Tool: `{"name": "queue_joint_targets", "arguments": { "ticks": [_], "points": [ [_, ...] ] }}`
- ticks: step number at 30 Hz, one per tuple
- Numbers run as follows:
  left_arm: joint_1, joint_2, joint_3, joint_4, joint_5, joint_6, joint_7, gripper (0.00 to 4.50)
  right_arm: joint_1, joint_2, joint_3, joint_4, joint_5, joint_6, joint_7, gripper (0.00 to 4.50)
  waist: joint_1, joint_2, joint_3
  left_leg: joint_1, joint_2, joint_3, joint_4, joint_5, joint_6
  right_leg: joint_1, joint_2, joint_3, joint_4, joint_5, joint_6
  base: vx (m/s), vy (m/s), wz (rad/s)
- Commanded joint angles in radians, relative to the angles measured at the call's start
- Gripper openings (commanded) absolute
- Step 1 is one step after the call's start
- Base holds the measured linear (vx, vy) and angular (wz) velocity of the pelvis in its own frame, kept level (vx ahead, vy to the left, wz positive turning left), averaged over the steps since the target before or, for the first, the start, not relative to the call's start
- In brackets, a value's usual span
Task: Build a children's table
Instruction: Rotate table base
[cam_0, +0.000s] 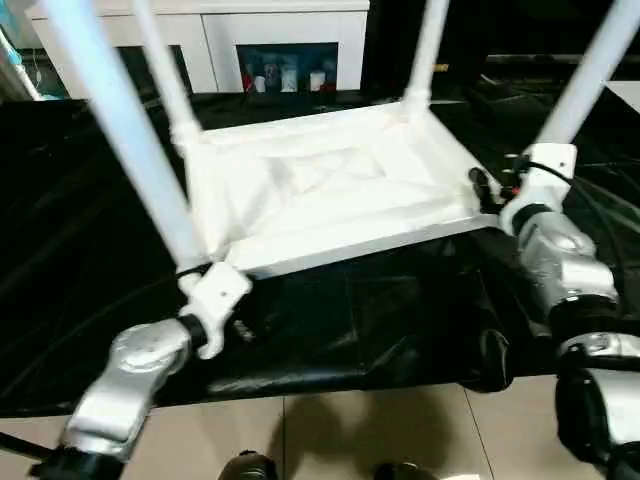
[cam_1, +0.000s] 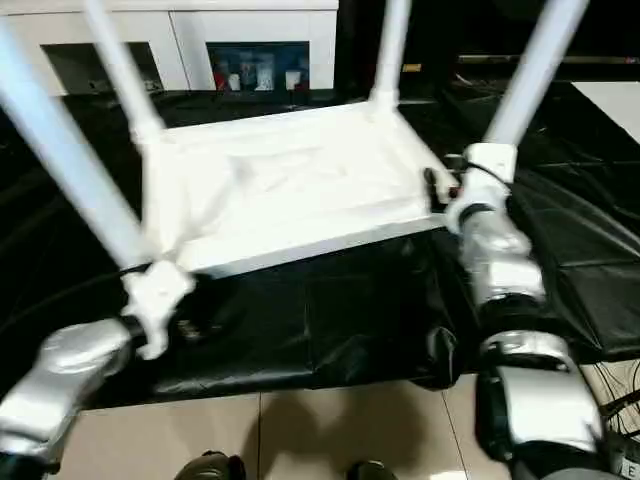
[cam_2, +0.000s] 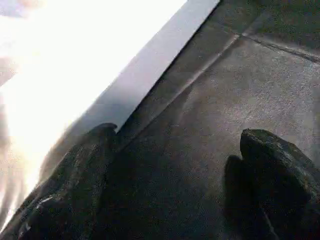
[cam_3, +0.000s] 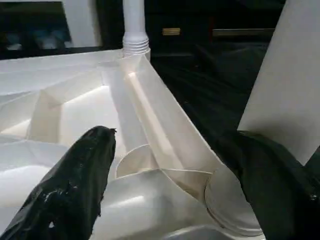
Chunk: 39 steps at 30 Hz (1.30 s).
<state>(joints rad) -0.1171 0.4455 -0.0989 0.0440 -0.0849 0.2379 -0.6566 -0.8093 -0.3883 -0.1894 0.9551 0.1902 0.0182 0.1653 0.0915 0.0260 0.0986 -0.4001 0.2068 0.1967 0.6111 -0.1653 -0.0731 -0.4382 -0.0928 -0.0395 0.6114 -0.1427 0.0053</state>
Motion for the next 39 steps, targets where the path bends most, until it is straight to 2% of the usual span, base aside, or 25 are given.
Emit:
{"name": "queue_joint_targets", "arguments": {
  "ticks": [1,3,5,6,8,9,10,11,12,13,14,15,16,19,20,22,23,25,26,27,28,30,31,35,39],
  "points": [
    [0.024,0.039,0.071,0.008,-0.022,-0.031,-0.026,4.43,-0.021,-0.053,-0.042,0.025,-0.013,-0.030,-0.010,3.89,-0.008,-0.003,-0.101,0.026,0.002,0.000,-0.062,-0.221,0.042,0.049,-0.016,0.017,-0.058,-0.218,-0.214,0.000,0.000,0.00],
    [0.042,0.051,0.092,0.007,-0.044,-0.048,-0.050,4.43,-0.026,-0.058,-0.041,0.037,-0.015,-0.037,-0.006,3.89,-0.010,-0.003,-0.100,0.026,0.002,0.000,-0.063,-0.239,0.040,0.050,-0.017,0.016,-0.060,-0.235,-0.214,0.000,0.000,0.00],
    [0.121,0.092,0.189,-0.016,-0.169,-0.071,-0.166,4.43,-0.030,-0.060,-0.023,0.053,-0.023,-0.051,0.029,3.89,-0.014,-0.004,-0.097,0.021,0.002,-0.003,-0.066,-0.254,0.033,0.051,-0.019,0.016,-0.059,-0.258,-0.211,0.000,0.000,0.00],
    [0.142,0.106,0.205,-0.032,-0.198,-0.055,-0.198,4.43,-0.027,-0.055,-0.017,0.049,-0.024,-0.052,0.040,3.89,-0.013,-0.002,-0.097,0.026,0.003,-0.001,-0.065,-0.266,0.032,0.046,-0.019,0.016,-0.059,-0.262,-0.213,0.000,0.000,0.00],
    [0.187,0.141,0.240,-0.063,-0.254,-0.006,-0.268,4.43,-0.016,-0.041,-0.003,0.034,-0.026,-0.050,0.062,3.89,-0.017,-0.001,-0.091,0.028,0.005,-0.001,-0.069,-0.300,0.032,0.042,-0.015,0.016,-0.061,-0.288,-0.212,0.000,0.000,0.00],
    [0.205,0.161,0.273,-0.061,-0.286,0.009,-0.297,4.43,-0.004,-0.030,0.015,0.020,-0.034,-0.056,0.080,3.89,-0.017,-0.006,-0.089,0.029,0.006,0.000,-0.070,-0.312,0.033,0.040,-0.014,0.016,-0.064,-0.300,-0.210,0.000,0.000,0.00],
    [0.221,0.180,0.319,-0.058,-0.319,0.025,-0.319,4.43,0.015,-0.015,0.037,-0.001,-0.041,-0.064,0.102,3.89,-0.017,-0.006,-0.084,0.029,0.007,0.001,-0.072,-0.341,0.030,0.036,-0.016,0.018,-0.068,-0.343,-0.203,0.000,0.000,0.00],
    [0.221,0.180,0.319,-0.058,-0.319,0.025,-0.319,4.43,0.015,-0.015,0.037,-0.001,-0.041,-0.064,0.102,3.89,-0.018,-0.003,-0.085,0.030,0.008,-0.001,-0.074,-0.348,0.027,0.037,-0.016,0.017,-0.067,-0.351,-0.200,0.000,0.000,0.00],
    [0.218,0.186,0.356,-0.051,-0.338,0.023,-0.316,4.43,0.033,0.001,0.046,-0.024,-0.037,-0.063,0.118,3.89,-0.020,-0.004,-0.083,0.031,0.008,-0.002,-0.076,-0.356,0.025,0.037,-0.016,0.017,-0.068,-0.361,-0.197,0.000,0.000,0.00],
    [0.169,0.175,0.425,-0.006,-0.360,-0.024,-0.279,4.43,0.080,0.032,0.061,-0.089,-0.026,-0.050,0.137,3.89,-0.019,-0.015,-0.080,0.034,0.009,0.000,-0.077,-0.370,0.025,0.034,-0.015,0.019,-0.074,-0.377,-0.184,0.000,0.000,0.00],
    [0.169,0.175,0.425,-0.006,-0.360,-0.024,-0.279,4.43,0.080,0.032,0.061,-0.089,-0.026,-0.050,0.137,3.89,-0.016,-0.009,-0.078,0.039,0.007,-0.001,-0.079,-0.386,0.021,0.029,-0.013,0.021,-0.080,-0.397,-0.171,0.000,0.000,0.00],
    [0.115,0.165,0.477,0.044,-0.384,-0.074,-0.248,4.43,0.118,0.056,0.076,-0.138,-0.021,-0.045,0.145,3.89,-0.015,-0.006,-0.080,0.041,0.007,-0.003,-0.078,-0.387,0.015,0.029,-0.014,0.021,-0.077,-0.396,-0.170,0.000,0.000,0.00],
    [0.091,0.160,0.487,0.053,-0.399,-0.075,-0.243,4.43,0.138,0.070,0.079,-0.159,-0.019,-0.040,0.133,3.89,-0.014,-0.012,-0.082,0.041,0.008,-0.004,-0.082,-0.381,0.008,0.033,-0.015,0.022,-0.076,-0.386,-0.166,0.000,0.000,0.00],
    [0.038,0.146,0.482,0.045,-0.456,-0.048,-0.246,4.43,0.187,0.109,0.063,-0.200,-0.012,-0.031,0.055,3.89,-0.014,-0.016,-0.080,0.039,0.008,-0.009,-0.088,-0.391,-0.014,0.035,-0.019,0.022,-0.071,-0.406,-0.155,0.000,0.000,0.00],
    [0.028,0.142,0.479,0.041,-0.470,-0.041,-0.249,4.43,0.195,0.117,0.057,-0.205,-0.011,-0.028,0.034,3.89,-0.016,-0.014,-0.079,0.043,0.007,-0.009,-0.089,-0.403,-0.023,0.030,-0.019,0.024,-0.073,-0.422,-0.148,0.000,0.000,0.00],
    [-0.001,0.125,0.452,0.029,-0.493,-0.001,-0.258,4.43,0.231,0.146,0.022,-0.229,-0.010,-0.032,-0.060,3.89,-0.018,-0.014,-0.080,0.040,0.006,-0.010,-0.091,-0.411,-0.034,0.032,-0.019,0.025,-0.074,-0.429,-0.134,0.000,0.000,0.00],
    [-0.014,0.110,0.431,0.025,-0.487,0.000,-0.256,4.43,0.259,0.161,0.009,-0.245,-0.023,-0.031,-0.131,3.89,-0.018,-0.009,-0.081,0.043,0.006,-0.011,-0.091,-0.416,-0.039,0.029,-0.019,0.025,-0.076,-0.425,-0.125,0.000,0.000,0.00],
    [-0.018,0.103,0.425,0.020,-0.489,0.007,-0.259,4.43,0.272,0.168,0.001,-0.258,-0.032,-0.027,-0.158,3.89,-0.020,-0.012,-0.081,0.044,0.004,-0.010,-0.091,-0.430,-0.045,0.028,-0.017,0.025,-0.079,-0.424,-0.114,0.000,0.000,0.00],
    [-0.022,0.092,0.410,0.008,-0.487,0.023,-0.263,4.43,0.302,0.186,-0.011,-0.283,-0.042,-0.015,-0.198,3.89,-0.024,-0.014,-0.081,0.039,0.002,-0.011,-0.092,-0.427,-0.047,0.033,-0.017,0.024,-0.078,-0.427,-0.106,0.000,0.000,0.00],
    [-0.028,0.083,0.398,0.003,-0.483,0.029,-0.259,4.43,0.313,0.192,-0.014,-0.289,-0.044,-0.012,-0.210,3.89,-0.023,-0.016,-0.081,0.039,0.001,-0.011,-0.092,-0.426,-0.044,0.034,-0.017,0.025,-0.080,-0.429,-0.101,0.000,0.000,0.00],
    [-0.048,0.062,0.381,0.015,-0.470,0.025,-0.248,4.43,0.328,0.202,-0.017,-0.303,-0.044,0.007,-0.220,3.89,-0.026,-0.014,-0.082,0.039,0.001,-0.012,-0.092,-0.427,-0.044,0.033,-0.018,0.024,-0.080,-0.432,-0.098,0.000,0.000,0.00],
    [-0.061,0.051,0.376,0.028,-0.464,0.017,-0.243,4.43,0.336,0.207,-0.018,-0.318,-0.042,0.021,-0.218,3.89,-0.031,-0.018,-0.083,0.042,-0.001,-0.009,-0.088,-0.424,-0.037,0.030,-0.016,0.024,-0.085,-0.431,-0.098,0.000,0.000,0.00],
    [-0.097,0.034,0.363,0.066,-0.446,-0.003,-0.218,4.43,0.342,0.210,-0.010,-0.338,-0.043,0.039,-0.215,3.89,-0.038,-0.018,-0.082,0.031,-0.002,-0.012,-0.091,-0.407,-0.032,0.039,-0.016,0.022,-0.082,-0.418,-0.096,0.000,0.000,0.00],
    [-0.140,0.023,0.333,0.110,-0.405,0.000,-0.166,4.43,0.327,0.210,0.001,-0.337,-0.039,0.063,-0.216,3.89,-0.039,-0.018,-0.081,0.041,-0.002,-0.010,-0.089,-0.409,-0.029,0.032,-0.015,0.020,-0.088,-0.447,-0.084,0.000,0.000,0.00],
    [-0.163,0.007,0.326,0.117,-0.404,0.033,-0.128,4.43,0.312,0.212,0.025,-0.339,-0.048,0.106,-0.197,3.89,-0.040,-0.018,-0.083,0.041,0.000,-0.011,-0.089,-0.404,-0.034,0.033,-0.016,0.020,-0.085,-0.438,-0.092,0.000,0.000,0.00]
  ]
}}
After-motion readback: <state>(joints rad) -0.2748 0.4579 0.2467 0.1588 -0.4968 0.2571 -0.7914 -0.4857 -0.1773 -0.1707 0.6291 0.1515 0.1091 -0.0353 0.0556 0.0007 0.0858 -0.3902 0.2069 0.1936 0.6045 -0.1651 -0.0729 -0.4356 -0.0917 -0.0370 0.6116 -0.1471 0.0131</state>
